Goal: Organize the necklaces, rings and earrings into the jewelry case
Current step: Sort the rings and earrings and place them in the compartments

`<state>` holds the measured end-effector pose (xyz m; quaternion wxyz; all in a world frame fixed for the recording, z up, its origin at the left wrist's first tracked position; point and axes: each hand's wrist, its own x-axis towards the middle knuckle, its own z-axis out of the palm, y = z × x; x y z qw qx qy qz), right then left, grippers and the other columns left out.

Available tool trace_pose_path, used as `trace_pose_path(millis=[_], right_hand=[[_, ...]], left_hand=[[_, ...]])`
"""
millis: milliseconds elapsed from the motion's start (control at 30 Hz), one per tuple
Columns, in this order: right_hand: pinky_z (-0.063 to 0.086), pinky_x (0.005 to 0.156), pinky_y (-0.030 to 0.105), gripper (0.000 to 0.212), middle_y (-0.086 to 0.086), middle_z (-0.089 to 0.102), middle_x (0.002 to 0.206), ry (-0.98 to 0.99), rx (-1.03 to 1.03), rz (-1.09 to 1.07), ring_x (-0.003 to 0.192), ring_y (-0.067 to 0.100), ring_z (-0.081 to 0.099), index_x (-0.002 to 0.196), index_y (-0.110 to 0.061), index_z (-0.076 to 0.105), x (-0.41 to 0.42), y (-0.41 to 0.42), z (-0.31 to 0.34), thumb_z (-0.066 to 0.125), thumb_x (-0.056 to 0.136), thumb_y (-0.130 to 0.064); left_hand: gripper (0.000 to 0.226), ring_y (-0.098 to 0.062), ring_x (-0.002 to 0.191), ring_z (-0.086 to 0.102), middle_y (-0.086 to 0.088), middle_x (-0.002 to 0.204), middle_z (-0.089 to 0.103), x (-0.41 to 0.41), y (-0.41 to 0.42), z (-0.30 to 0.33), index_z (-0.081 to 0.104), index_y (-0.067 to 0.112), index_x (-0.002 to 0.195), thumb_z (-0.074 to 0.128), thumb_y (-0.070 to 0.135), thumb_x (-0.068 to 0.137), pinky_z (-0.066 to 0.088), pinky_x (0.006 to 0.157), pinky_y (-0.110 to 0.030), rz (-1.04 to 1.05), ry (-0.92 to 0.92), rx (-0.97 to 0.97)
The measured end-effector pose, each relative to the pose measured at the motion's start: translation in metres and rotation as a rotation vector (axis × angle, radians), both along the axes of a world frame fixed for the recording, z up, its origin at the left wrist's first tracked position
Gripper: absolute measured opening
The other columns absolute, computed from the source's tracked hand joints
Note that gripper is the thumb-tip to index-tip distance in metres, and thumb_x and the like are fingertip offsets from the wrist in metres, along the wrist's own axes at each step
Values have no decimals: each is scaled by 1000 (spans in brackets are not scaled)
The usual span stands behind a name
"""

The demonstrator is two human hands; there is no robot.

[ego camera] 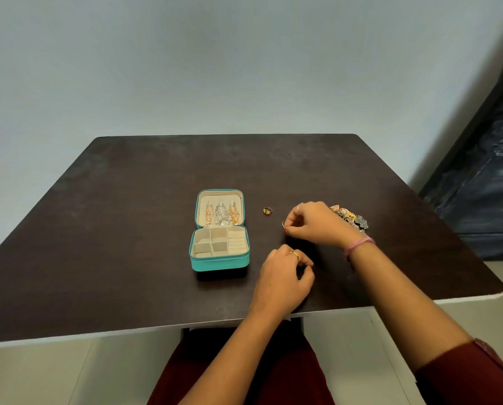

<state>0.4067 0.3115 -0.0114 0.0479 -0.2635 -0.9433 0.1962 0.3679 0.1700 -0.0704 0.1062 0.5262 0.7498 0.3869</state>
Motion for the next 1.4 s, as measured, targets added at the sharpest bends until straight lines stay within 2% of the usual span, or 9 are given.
trace_pose_path(millis=[167, 300, 500, 600, 767, 900, 1000, 1167, 1400], right_hand=[[51, 86, 30, 17, -3, 68, 101, -91, 79, 37, 92, 13, 62, 101, -19, 68, -36, -2, -4, 58, 91, -28], [48, 80, 24, 17, -3, 67, 102, -121, 85, 59, 87, 9, 59, 102, -21, 69, -42, 1, -5, 59, 91, -29], [46, 81, 19, 18, -5, 66, 101, -66, -24, 79, 92, 9, 61, 105, -20, 69, -26, 9, 1, 62, 90, -26], [39, 76, 15, 14, -7, 65, 94, 44, -19, -6, 85, 7, 60, 101, -20, 70, -3, 26, 12, 63, 89, -23], [42, 76, 23, 9, -6, 67, 86, 92, 6, -216, 79, 11, 62, 90, -24, 69, 48, 69, 23, 65, 88, -17], [41, 75, 23, 10, -5, 67, 81, -6, 24, -297, 76, 9, 60, 92, -20, 71, 70, 89, 23, 64, 87, -14], [43, 77, 24, 11, -4, 67, 86, -111, 40, -240, 79, 10, 60, 92, -22, 71, 69, 91, 20, 64, 88, -14], [40, 65, 18, 11, -8, 65, 87, -177, 54, -118, 72, -2, 55, 97, -23, 71, 58, 91, 15, 66, 88, -22], [42, 70, 26, 21, -3, 62, 84, -318, 149, -117, 77, 14, 56, 90, -11, 71, 44, 86, 13, 62, 91, -29]], left_hand=[[16, -3, 85, 41, 7, 95, 55, -1, 1, -1, 67, 24, 98, 54, 26, 88, 32, 76, -18, -6, -4, 4], [17, -8, 90, 47, 4, 97, 57, -2, 3, -2, 68, 23, 98, 55, 26, 87, 35, 77, -19, -6, -8, 10], [17, -10, 92, 50, 5, 96, 58, -2, 3, -2, 68, 24, 97, 55, 26, 87, 36, 79, -20, -2, -9, 20], [16, -8, 92, 50, 6, 96, 57, -2, 2, -2, 68, 25, 96, 55, 27, 87, 35, 78, -18, 0, -6, 19], [14, -8, 89, 50, 8, 95, 58, -2, 4, -2, 67, 27, 94, 55, 27, 86, 38, 77, -19, -6, -21, 8], [13, -3, 83, 43, 10, 94, 56, -2, 4, -1, 67, 27, 93, 55, 27, 87, 36, 76, -18, -8, -25, 3], [13, -3, 83, 43, 11, 93, 55, -2, 4, -1, 67, 28, 93, 55, 27, 87, 38, 76, -19, -2, -30, -6], [12, -3, 83, 44, 12, 94, 55, -2, 4, 1, 65, 29, 93, 55, 28, 88, 38, 76, -18, -3, -36, -24], [11, -4, 81, 44, 14, 90, 51, -1, 4, 0, 66, 28, 92, 56, 28, 87, 36, 73, -17, 6, -37, -15]])
